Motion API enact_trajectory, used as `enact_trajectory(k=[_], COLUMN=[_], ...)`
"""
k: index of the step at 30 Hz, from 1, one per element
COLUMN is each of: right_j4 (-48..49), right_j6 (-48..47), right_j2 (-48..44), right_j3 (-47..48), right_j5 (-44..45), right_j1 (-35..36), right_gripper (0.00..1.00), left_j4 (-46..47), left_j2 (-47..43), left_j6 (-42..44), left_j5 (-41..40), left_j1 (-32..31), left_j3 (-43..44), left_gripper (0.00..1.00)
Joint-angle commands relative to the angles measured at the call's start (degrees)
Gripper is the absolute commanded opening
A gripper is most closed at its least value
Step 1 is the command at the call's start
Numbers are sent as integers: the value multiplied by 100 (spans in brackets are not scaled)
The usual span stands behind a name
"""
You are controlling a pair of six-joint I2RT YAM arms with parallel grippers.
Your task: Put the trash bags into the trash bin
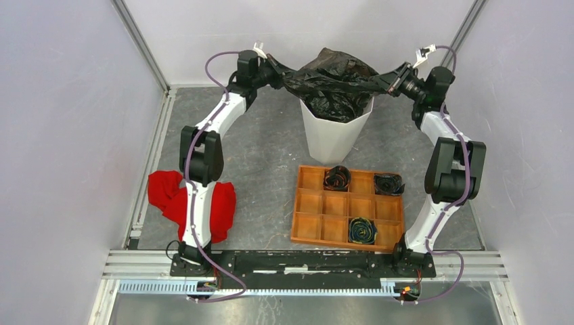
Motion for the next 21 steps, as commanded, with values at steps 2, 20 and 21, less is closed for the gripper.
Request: enact_trajectory(k=[2,20,21], right_j4=[821,-2620,-3001], right_j6=[232,-2690,-2927], right_j2=[4,-1373,-1514], right_j3=[-374,-574,-457], right_j5=[-150,960,1216], right_j1=[-33,11,12], right_gripper=[18,45,49], left_j4=[628,106,-29], left_j2=[-129,-1709,-1816], left_j6=[-533,456,621], left_j5=[342,372,256], left_j1=[56,100,100], left_j3=[-508,-2315,-2322], left_gripper=[2,10,12])
